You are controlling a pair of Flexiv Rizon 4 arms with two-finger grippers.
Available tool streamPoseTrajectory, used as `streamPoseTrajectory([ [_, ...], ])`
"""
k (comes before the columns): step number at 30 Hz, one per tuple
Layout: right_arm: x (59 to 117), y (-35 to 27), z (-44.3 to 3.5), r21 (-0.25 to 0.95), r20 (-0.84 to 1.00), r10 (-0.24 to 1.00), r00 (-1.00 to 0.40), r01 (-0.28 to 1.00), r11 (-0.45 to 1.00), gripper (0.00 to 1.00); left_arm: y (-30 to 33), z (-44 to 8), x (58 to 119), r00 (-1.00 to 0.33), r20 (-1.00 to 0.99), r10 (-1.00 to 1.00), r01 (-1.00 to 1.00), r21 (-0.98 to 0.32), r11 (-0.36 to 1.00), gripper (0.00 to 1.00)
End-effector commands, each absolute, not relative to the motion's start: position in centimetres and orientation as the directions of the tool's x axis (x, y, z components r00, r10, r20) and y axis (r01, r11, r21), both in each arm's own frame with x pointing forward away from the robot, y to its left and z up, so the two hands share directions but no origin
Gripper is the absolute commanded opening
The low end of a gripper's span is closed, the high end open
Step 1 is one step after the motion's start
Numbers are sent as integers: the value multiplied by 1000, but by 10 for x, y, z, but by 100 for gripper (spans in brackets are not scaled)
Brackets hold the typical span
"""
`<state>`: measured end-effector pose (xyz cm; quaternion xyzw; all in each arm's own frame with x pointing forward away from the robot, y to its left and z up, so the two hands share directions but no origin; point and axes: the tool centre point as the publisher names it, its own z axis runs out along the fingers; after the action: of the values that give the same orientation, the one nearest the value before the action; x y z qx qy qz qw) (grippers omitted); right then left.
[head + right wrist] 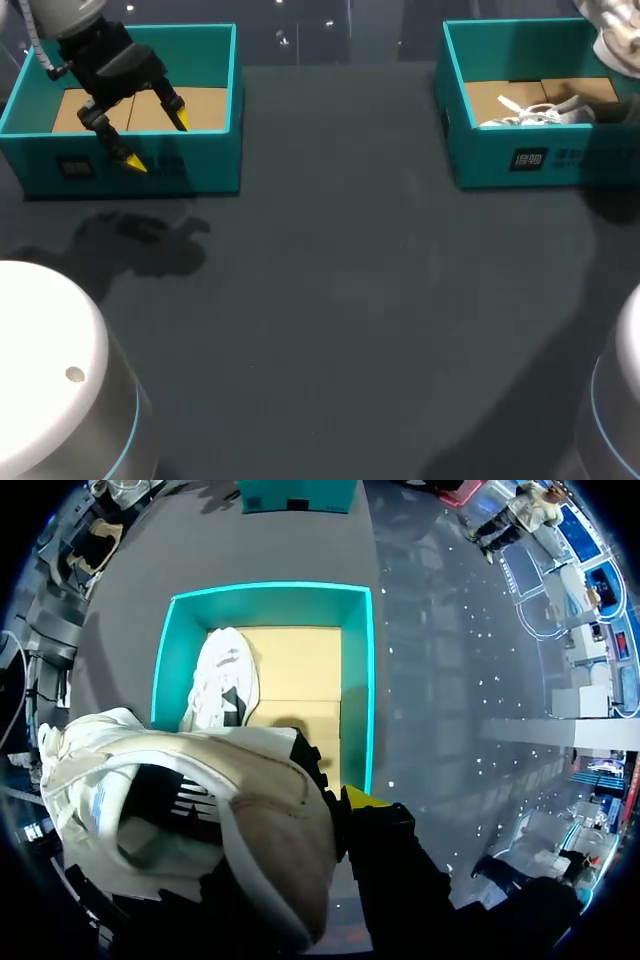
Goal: Take the shoe out of the shoebox, open the shoe tongue, remove and reinsert the insole, then place the shoe into the shoebox
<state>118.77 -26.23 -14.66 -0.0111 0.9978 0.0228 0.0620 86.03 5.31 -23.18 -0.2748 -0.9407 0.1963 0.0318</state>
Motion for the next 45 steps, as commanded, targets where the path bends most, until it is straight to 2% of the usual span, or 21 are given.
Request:
streamPoseTrajectory([
  [1, 1197, -271, -147, 55, -137, -13, -991, -21, 998, 0, 54, -232, 860, -847, -49, 530, 505, -385, 772, 100],
  [6, 1206, -274, -146, 56, -145, -1, -989, -9, 998, 0, 54, -232, 860, -847, -49, 530, 505, -385, 772, 100],
  [8, 1208, -276, -147, 64, -144, 39, -989, 30, 997, 0, 54, -232, 860, -847, -49, 530, 505, -385, 772, 100],
  [16, 1196, -300, -154, 130, -159, 407, -900, 389, 912, 0, 54, -232, 860, -847, -49, 530, 505, -385, 772, 100],
  [21, 1183, -312, -154, 177, -163, 565, -809, 539, 823, 0, 54, -232, 860, -847, -49, 530, 505, -385, 772, 100],
  [34, 1183, -312, -154, 177, -163, 565, -809, 539, 823, 0, 54, -232, 860, -847, -49, 530, 505, -385, 772, 100],
  [37, 1181, -316, -156, 210, -192, 655, -730, 622, 754, 0, 54, -232, 860, -847, -49, 530, 505, -385, 772, 100],
  [45, 1174, -322, -166, 227, -220, 765, -605, 731, 643, 0, 54, -232, 860, -847, -49, 530, 505, -385, 772, 100],
])
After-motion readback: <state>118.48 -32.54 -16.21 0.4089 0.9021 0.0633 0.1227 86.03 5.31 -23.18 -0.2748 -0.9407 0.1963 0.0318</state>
